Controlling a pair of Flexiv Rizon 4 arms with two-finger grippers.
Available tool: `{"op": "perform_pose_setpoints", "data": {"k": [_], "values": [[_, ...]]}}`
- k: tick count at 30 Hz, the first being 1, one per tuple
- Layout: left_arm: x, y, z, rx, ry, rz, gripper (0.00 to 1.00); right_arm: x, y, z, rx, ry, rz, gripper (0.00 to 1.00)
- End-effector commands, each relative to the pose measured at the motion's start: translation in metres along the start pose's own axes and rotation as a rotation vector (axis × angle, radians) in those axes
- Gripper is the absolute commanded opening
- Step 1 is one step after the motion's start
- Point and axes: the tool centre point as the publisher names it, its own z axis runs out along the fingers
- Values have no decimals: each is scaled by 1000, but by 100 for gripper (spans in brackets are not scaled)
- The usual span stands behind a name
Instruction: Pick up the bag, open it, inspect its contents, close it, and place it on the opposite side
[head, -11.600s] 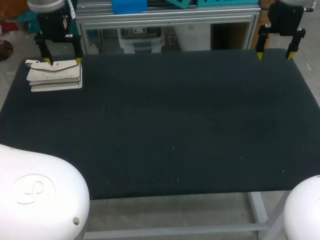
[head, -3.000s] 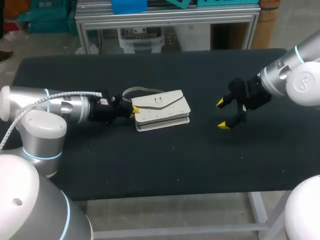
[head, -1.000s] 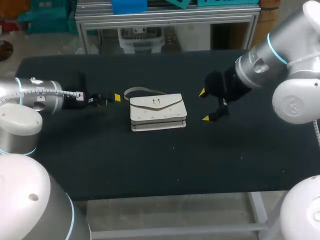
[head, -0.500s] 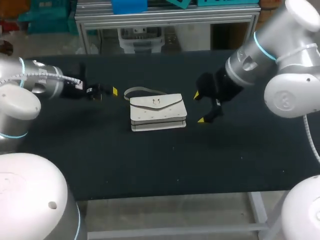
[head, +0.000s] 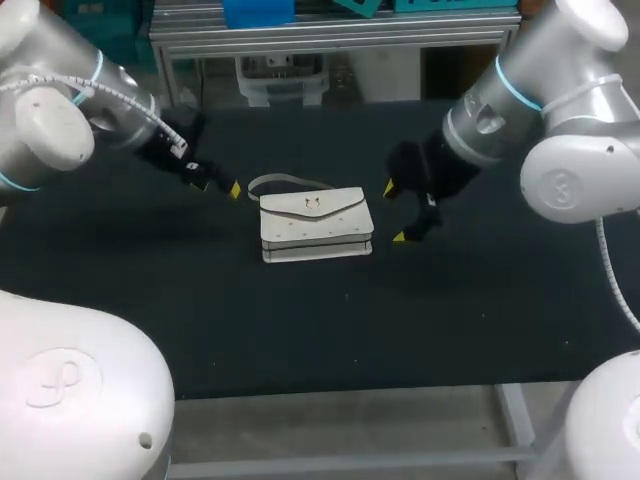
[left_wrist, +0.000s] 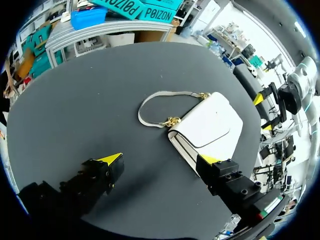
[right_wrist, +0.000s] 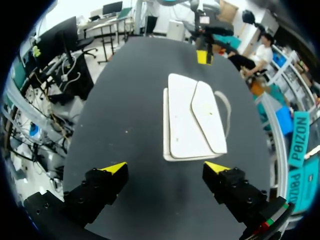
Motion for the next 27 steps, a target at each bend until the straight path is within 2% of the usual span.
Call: {"op": "perform_pose_setpoints", "data": {"k": [1, 7, 13, 24, 27], "values": [[11, 9, -7, 21, -75, 256, 100, 2, 7, 7, 25, -38, -16, 100], [19, 25, -14, -50, -55, 440, 100, 0, 14, 15, 58, -86, -41, 100], [19, 25, -14, -50, -55, 440, 100, -1, 18, 21, 104, -124, -8, 100], [19, 25, -14, -50, -55, 440, 100, -1, 19, 21, 104, -126, 14, 100], [16, 19, -14, -29, -47, 551, 100, -3, 21, 23, 149, -200, -68, 100]]}}
